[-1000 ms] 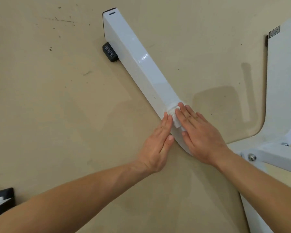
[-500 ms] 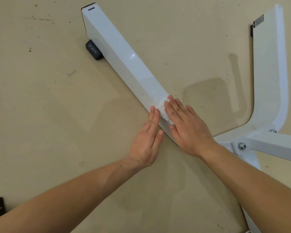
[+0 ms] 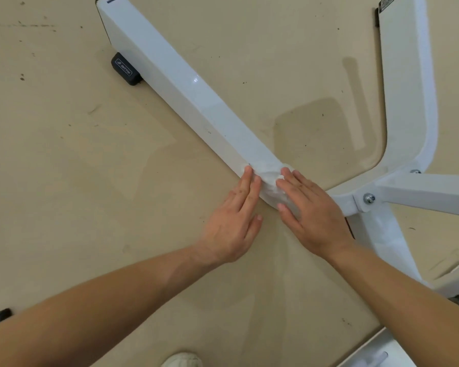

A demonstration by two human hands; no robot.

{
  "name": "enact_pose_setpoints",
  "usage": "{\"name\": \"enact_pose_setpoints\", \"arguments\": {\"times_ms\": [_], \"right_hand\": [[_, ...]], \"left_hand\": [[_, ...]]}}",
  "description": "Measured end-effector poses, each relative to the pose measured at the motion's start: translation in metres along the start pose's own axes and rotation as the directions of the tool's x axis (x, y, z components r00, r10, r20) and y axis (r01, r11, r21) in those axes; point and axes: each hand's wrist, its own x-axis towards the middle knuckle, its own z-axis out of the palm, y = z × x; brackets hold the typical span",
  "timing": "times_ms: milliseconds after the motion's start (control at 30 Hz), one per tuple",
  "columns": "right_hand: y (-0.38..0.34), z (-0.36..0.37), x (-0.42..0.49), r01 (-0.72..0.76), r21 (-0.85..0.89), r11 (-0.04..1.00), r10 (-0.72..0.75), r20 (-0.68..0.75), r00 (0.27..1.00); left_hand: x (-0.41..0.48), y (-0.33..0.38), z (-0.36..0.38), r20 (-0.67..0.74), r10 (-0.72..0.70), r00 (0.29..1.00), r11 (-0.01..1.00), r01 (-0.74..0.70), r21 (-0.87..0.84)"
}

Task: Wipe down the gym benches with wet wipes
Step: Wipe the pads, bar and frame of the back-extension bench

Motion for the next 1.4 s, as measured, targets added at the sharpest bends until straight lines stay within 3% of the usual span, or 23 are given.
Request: {"name": "enact_pose_setpoints", "arguments": {"times_ms": [100, 233, 433, 600, 733, 867, 1133, 1233, 1400], "right_hand": [[-0.015, 0.008, 0.023, -0.102, 0.106, 0.989, 0.117, -0.143, 0.983], [-0.020, 0.022, 0.039, -0.100, 0.113, 0.988, 0.131, -0.308, 0.942], [-0.022, 0.029, 0.040, -0.149, 0.176, 0.973, 0.197, -0.295, 0.935], [-0.026, 0.028, 0.036, -0.202, 0.232, 0.951, 0.254, -0.221, 0.942], [-0.017, 0.037, 0.027, -0.091, 0.118, 0.989, 0.127, -0.340, 0.932], [-0.007, 0.043, 0.015, -0.093, -0.012, 0.996, 0.075, -0.488, 0.870], [0.006, 0.047, -0.009, -0.094, -0.040, 0.995, 0.061, -0.507, 0.860], [0.014, 0.048, -0.020, -0.121, -0.017, 0.993, 0.098, -0.480, 0.872], [0.033, 0.042, -0.033, -0.105, -0.059, 0.993, 0.062, -0.491, 0.869]], "left_hand": [[0.004, -0.020, -0.019, -0.005, 0.115, 0.993, 0.975, -0.112, 0.189], [0.024, -0.044, -0.051, 0.024, 0.305, 0.952, 0.857, -0.285, 0.429], [0.047, -0.050, -0.079, 0.083, 0.492, 0.867, 0.674, -0.439, 0.595], [0.062, -0.022, -0.081, 0.148, 0.449, 0.881, 0.662, -0.440, 0.607], [0.080, 0.004, -0.086, 0.219, 0.417, 0.882, 0.642, -0.457, 0.616], [0.096, 0.016, -0.087, 0.291, 0.444, 0.848, 0.555, -0.515, 0.653], [0.106, 0.040, -0.072, 0.512, 0.403, 0.759, 0.345, -0.644, 0.683], [0.111, 0.048, -0.059, 0.572, 0.382, 0.726, 0.334, -0.685, 0.647], [0.116, 0.062, -0.041, 0.561, 0.330, 0.759, 0.339, -0.650, 0.680]]}}
